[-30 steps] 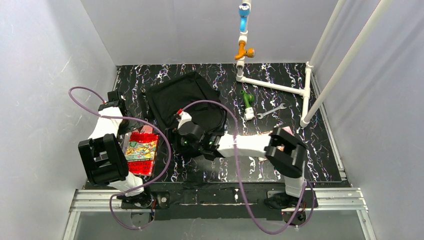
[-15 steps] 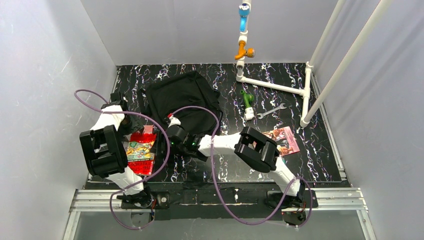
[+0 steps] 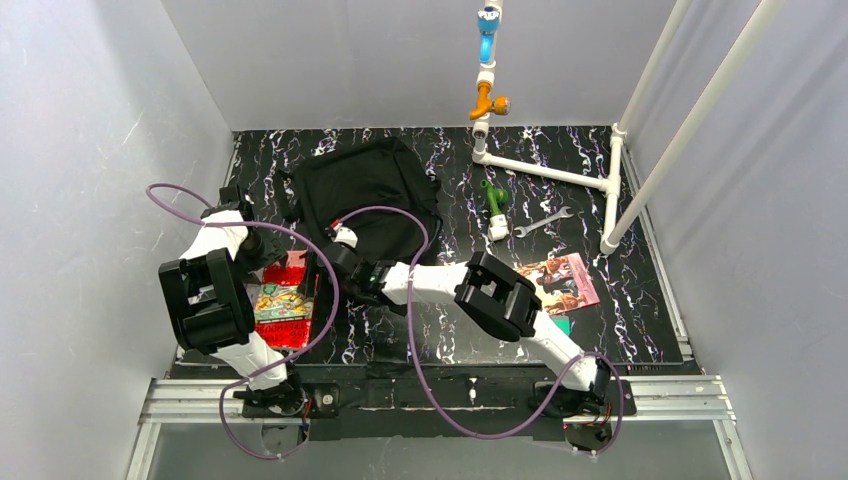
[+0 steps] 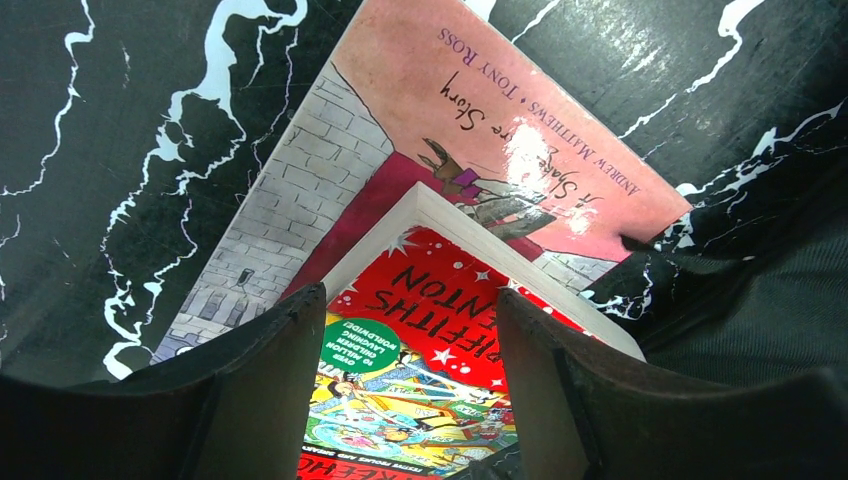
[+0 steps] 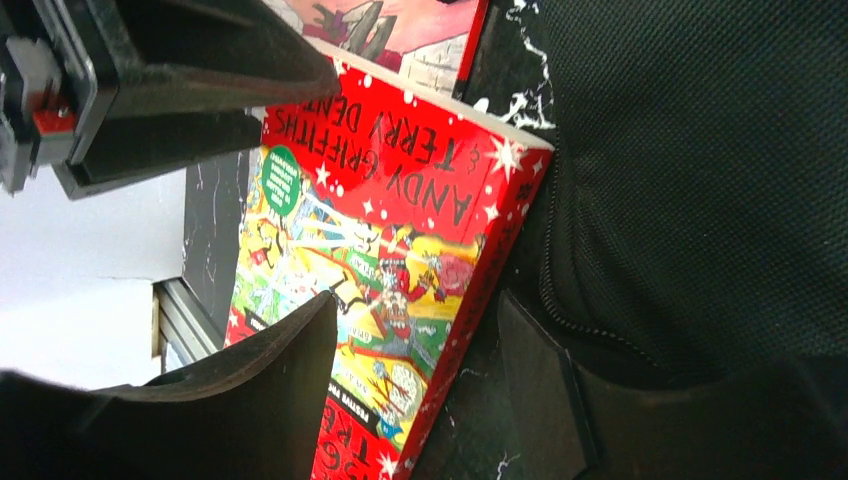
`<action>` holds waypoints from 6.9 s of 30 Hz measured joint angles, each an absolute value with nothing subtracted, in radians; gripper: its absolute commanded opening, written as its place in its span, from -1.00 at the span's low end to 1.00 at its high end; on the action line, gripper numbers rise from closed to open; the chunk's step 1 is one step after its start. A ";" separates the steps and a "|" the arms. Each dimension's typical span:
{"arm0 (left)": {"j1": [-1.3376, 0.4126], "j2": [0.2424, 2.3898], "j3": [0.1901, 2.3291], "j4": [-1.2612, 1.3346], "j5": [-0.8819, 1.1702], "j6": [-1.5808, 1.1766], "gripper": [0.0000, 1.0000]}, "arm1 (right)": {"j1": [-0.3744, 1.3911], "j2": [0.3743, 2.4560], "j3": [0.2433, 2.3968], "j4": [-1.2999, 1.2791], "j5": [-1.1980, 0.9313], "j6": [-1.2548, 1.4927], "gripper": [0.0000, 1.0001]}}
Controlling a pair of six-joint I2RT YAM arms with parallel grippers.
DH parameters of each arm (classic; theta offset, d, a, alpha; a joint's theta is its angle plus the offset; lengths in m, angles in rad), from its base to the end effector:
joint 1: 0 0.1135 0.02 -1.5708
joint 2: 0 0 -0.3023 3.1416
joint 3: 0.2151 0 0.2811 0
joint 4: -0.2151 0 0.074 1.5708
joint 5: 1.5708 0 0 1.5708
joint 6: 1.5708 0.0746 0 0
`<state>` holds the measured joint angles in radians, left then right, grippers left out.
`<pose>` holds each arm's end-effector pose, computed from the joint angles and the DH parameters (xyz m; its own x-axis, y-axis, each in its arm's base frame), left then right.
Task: Pack the student bag
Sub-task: Pick up the book from the center of the board.
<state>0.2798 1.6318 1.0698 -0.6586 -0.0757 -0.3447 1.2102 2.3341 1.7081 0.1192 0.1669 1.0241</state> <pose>0.3384 0.1031 0.1803 -0.7482 -0.5656 -0.3469 -0.5877 0.8076 -0.0491 0.2288 0.5717 0.1480 -0.8334 0.1772 -0.5234 -0.3067 0.6395 0.7050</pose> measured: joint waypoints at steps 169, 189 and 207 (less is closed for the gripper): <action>-0.190 0.903 0.990 -0.490 0.607 -0.698 0.96 | 0.762 1.089 1.099 -0.478 -0.020 0.339 -0.97; -0.267 0.789 0.847 0.029 0.601 -1.131 0.96 | 0.721 1.245 0.881 0.658 -0.458 1.410 -0.97; -0.273 0.784 0.880 0.126 0.582 -1.278 -0.86 | 0.720 1.340 0.796 0.966 -0.617 1.612 -0.84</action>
<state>-0.2726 0.7837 0.8803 0.1261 0.5819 -1.2781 0.7200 1.3396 0.7959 0.9661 -0.6174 1.6123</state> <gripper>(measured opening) 0.384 0.306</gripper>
